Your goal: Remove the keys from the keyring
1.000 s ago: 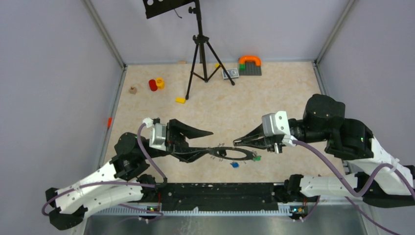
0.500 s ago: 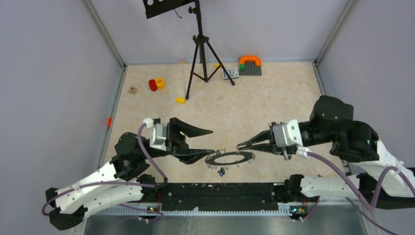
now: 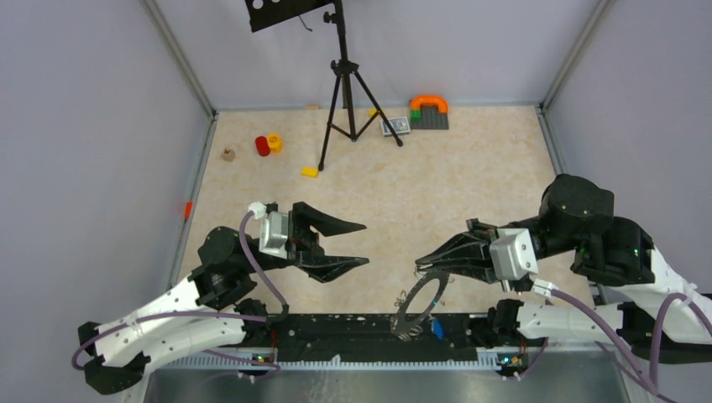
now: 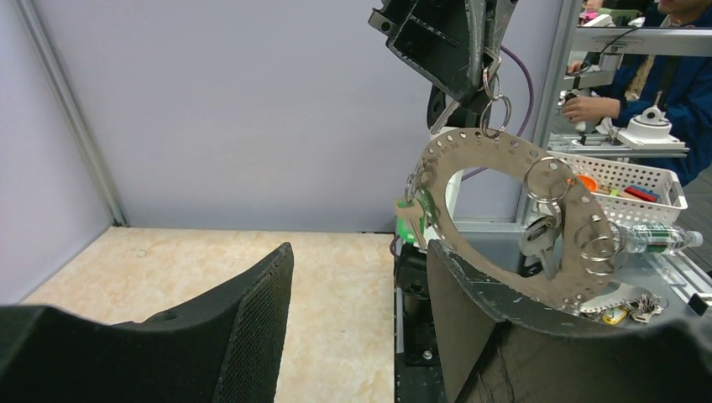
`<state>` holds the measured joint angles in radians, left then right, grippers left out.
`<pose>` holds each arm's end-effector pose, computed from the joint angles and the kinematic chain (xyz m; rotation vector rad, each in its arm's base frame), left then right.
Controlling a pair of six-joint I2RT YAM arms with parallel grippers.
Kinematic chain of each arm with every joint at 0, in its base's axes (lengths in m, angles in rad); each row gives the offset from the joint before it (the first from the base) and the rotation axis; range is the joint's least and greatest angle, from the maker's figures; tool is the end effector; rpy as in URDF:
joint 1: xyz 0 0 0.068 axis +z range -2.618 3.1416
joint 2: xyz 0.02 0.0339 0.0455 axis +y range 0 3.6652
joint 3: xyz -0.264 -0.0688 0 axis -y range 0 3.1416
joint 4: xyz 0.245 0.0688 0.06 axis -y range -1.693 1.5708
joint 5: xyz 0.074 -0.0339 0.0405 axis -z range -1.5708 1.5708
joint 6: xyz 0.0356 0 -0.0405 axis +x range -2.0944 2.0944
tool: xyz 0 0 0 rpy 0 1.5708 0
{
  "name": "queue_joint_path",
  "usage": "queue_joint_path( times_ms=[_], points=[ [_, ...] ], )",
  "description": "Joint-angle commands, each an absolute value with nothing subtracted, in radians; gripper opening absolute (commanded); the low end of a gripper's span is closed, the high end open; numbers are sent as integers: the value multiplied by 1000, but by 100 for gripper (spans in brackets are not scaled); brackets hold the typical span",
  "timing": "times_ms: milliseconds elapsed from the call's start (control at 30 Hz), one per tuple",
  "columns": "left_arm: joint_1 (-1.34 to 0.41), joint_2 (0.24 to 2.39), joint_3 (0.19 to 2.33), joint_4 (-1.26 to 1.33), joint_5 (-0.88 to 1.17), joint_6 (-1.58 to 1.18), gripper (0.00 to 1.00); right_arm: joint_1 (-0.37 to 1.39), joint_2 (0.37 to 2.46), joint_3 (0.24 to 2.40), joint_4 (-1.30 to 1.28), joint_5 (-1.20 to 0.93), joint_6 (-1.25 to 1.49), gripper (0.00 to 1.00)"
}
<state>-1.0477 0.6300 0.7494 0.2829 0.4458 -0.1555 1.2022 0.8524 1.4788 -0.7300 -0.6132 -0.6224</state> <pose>0.0569 -0.1293 0.3993 0.9230 0.9399 -1.2995 0.0213 0.1120 0.4938 -1.6201 0.6480 0.9414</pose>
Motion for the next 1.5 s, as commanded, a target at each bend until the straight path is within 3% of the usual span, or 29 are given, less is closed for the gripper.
queue_joint_path(
  times_ms=[0, 400, 800, 1467],
  points=[
    [-1046, 628, 778, 300, 442, -149, 61, 1209, 837, 1466, -654, -656, -670, 0],
    [-1046, 652, 793, 316, 439, -167, 61, 1209, 850, 1462, -654, -579, -620, 0],
    [-1046, 621, 842, 220, 327, -130, 69, 1210, 991, 1575, -817, -295, -485, 0],
    [-1047, 738, 843, 238, 419, -163, 74, 1210, 1111, 1679, -874, -125, -374, 0]
  ],
)
